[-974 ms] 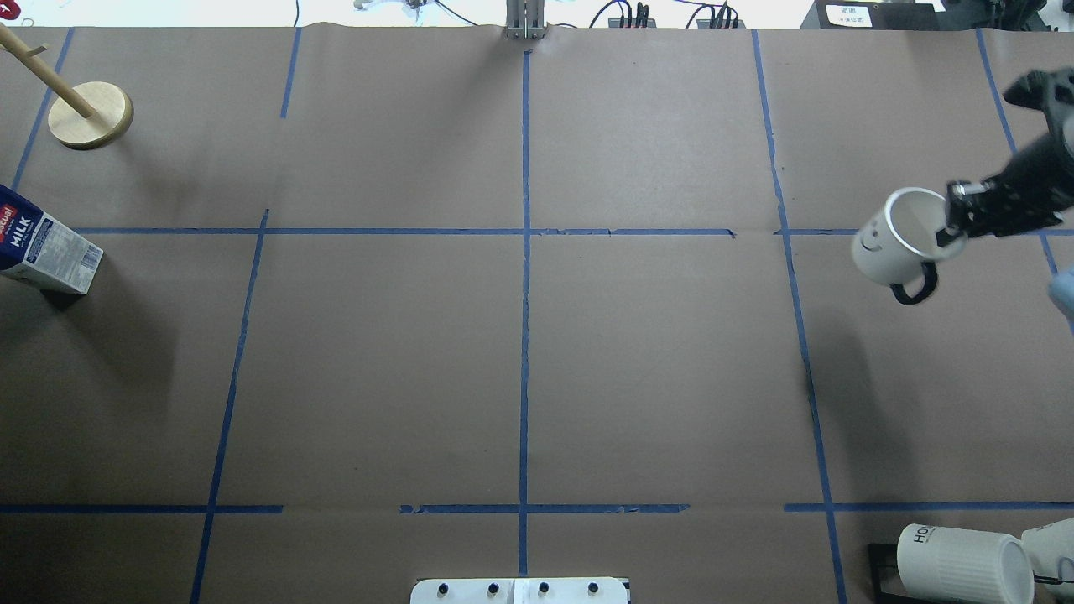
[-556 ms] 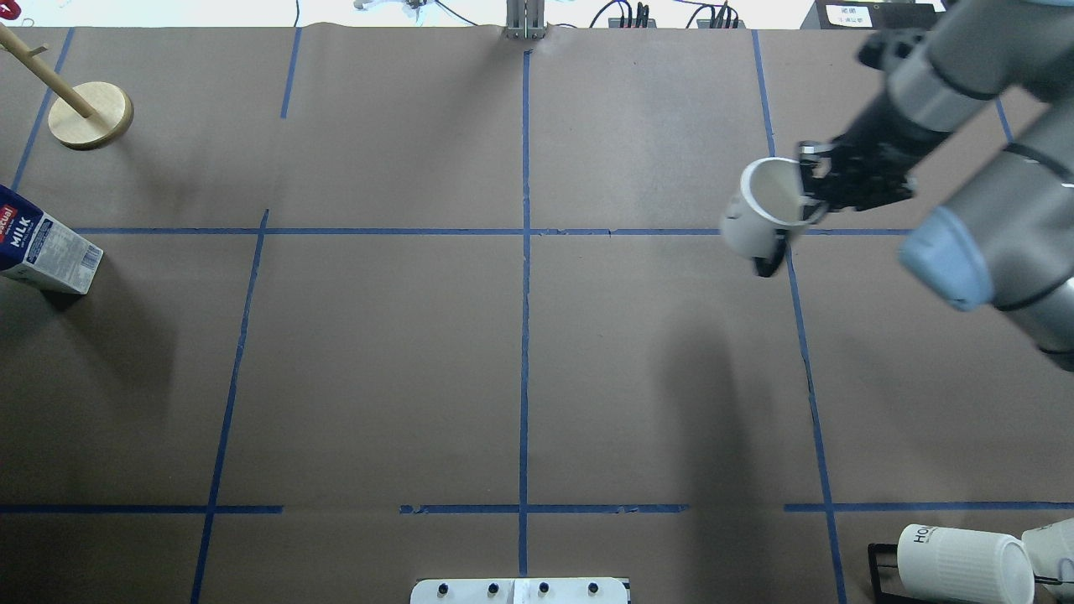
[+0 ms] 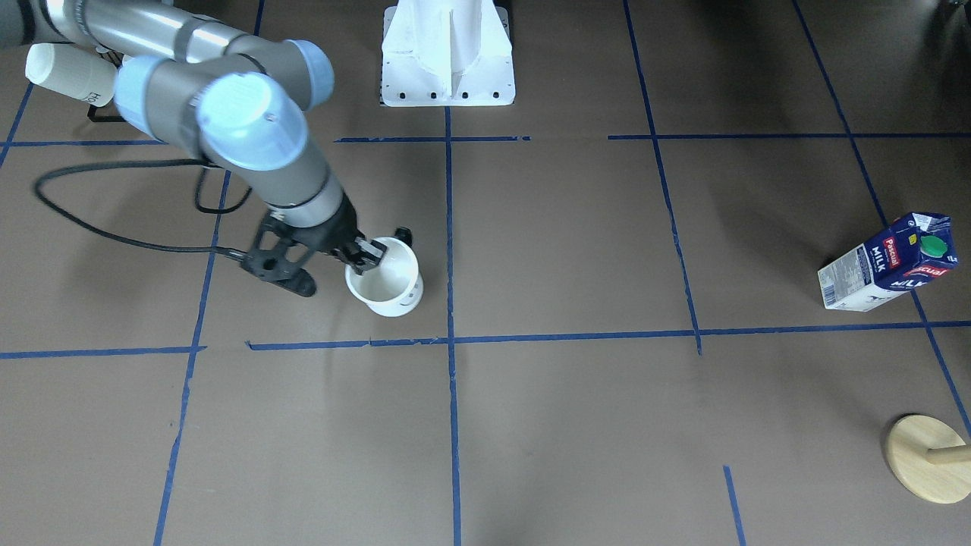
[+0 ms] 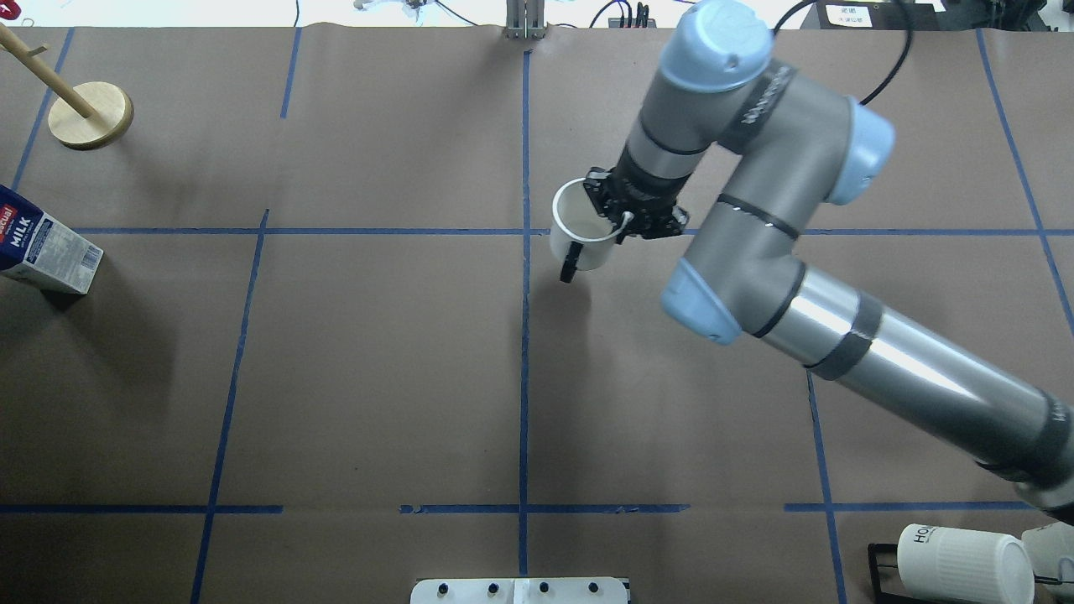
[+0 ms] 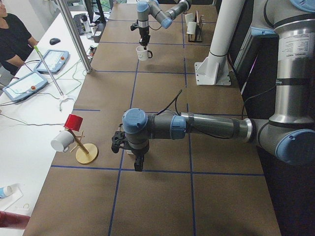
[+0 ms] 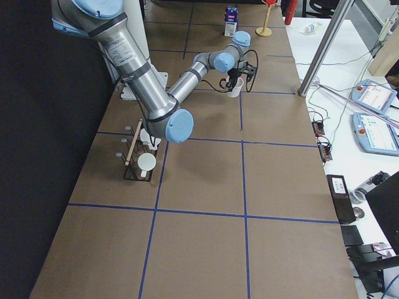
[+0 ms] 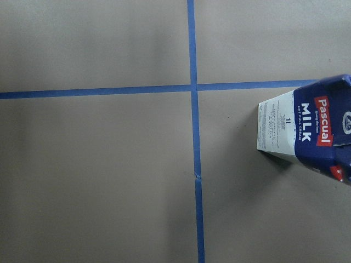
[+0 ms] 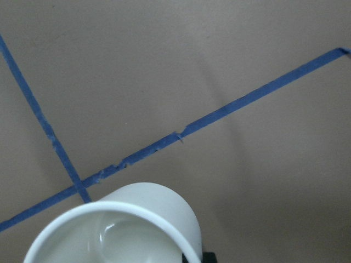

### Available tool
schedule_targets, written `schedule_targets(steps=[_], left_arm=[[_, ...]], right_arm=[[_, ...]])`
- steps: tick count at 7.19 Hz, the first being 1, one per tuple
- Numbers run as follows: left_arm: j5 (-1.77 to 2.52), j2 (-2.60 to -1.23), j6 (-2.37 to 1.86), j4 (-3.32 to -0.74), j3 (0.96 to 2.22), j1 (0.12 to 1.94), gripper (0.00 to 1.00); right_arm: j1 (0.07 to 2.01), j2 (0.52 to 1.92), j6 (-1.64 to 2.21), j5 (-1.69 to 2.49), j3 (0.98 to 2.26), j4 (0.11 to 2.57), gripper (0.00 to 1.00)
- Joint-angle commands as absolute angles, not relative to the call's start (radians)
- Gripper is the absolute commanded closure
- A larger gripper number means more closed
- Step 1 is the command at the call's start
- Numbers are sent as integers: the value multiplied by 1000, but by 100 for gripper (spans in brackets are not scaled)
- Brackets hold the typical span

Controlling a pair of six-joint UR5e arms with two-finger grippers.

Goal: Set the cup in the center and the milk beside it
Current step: 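Carry the white mug with the right gripper to the table center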

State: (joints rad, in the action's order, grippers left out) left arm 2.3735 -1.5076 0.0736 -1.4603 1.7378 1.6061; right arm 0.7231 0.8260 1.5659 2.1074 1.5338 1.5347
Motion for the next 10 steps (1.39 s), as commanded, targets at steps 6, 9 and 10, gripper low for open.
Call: schedule_targets(steps=[6, 9, 10], left_arm=[[2375, -1509, 74, -1460, 1738, 1606, 0], [2373, -1513, 74, -1460, 1738, 1606, 0], [2373, -1513, 74, -1460, 1746, 1606, 0]], right_arm=[[640, 796, 1654, 2028, 1470, 1499, 43], [640, 811, 1644, 2026, 1488, 1497, 0], [643, 813, 1643, 2028, 1508, 1497, 0]])
